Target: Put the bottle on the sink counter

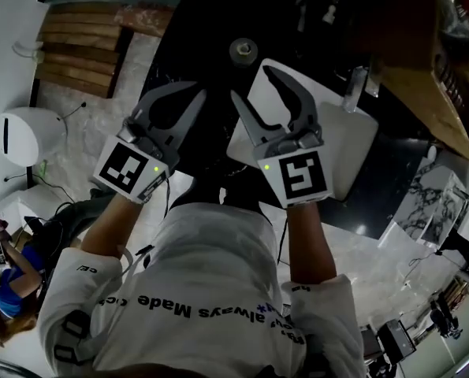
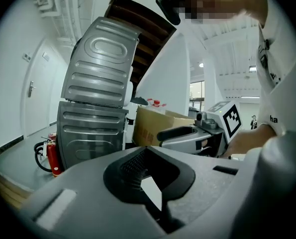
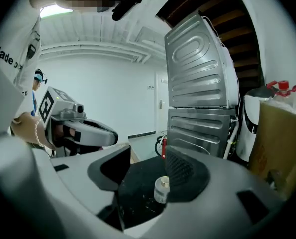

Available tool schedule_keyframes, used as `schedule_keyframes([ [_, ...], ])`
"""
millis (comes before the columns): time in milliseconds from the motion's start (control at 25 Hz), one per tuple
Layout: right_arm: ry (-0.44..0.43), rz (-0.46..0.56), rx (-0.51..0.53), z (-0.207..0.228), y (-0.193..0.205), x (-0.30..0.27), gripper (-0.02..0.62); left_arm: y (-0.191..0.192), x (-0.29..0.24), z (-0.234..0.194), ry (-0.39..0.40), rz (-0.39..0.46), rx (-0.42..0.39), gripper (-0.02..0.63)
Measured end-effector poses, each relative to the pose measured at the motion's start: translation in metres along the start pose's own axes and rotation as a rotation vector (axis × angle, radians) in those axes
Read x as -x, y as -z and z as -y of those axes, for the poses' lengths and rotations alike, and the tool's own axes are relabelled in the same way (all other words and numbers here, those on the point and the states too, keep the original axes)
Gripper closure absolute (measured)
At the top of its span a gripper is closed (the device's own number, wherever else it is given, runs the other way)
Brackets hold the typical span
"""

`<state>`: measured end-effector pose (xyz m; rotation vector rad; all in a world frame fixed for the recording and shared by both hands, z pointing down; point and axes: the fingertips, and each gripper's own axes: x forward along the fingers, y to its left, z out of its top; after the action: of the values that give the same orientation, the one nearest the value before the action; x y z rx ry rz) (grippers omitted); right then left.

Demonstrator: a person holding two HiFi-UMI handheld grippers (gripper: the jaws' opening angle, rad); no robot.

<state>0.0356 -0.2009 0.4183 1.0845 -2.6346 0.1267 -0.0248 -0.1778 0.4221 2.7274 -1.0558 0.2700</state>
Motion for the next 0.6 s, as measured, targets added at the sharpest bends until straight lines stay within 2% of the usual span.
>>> schedule_keyframes([
  [160,0.028,0.044,0.013,-0.011,-0.027,0.035,0.437,-0.032,0.018,0.031,0.026,0.050,-0.011,0.603],
  [440,0.015,0.098,0.027,-0.040,-0.073,0.086,0.488,-0.079,0.039,0.080,0.060,0.123,0.021,0.603],
  [600,0.013,0.112,-0.009,-0.055,-0.084,0.109,0.503,-0.087,0.048,0.103,0.093,0.139,-0.018,0.603],
])
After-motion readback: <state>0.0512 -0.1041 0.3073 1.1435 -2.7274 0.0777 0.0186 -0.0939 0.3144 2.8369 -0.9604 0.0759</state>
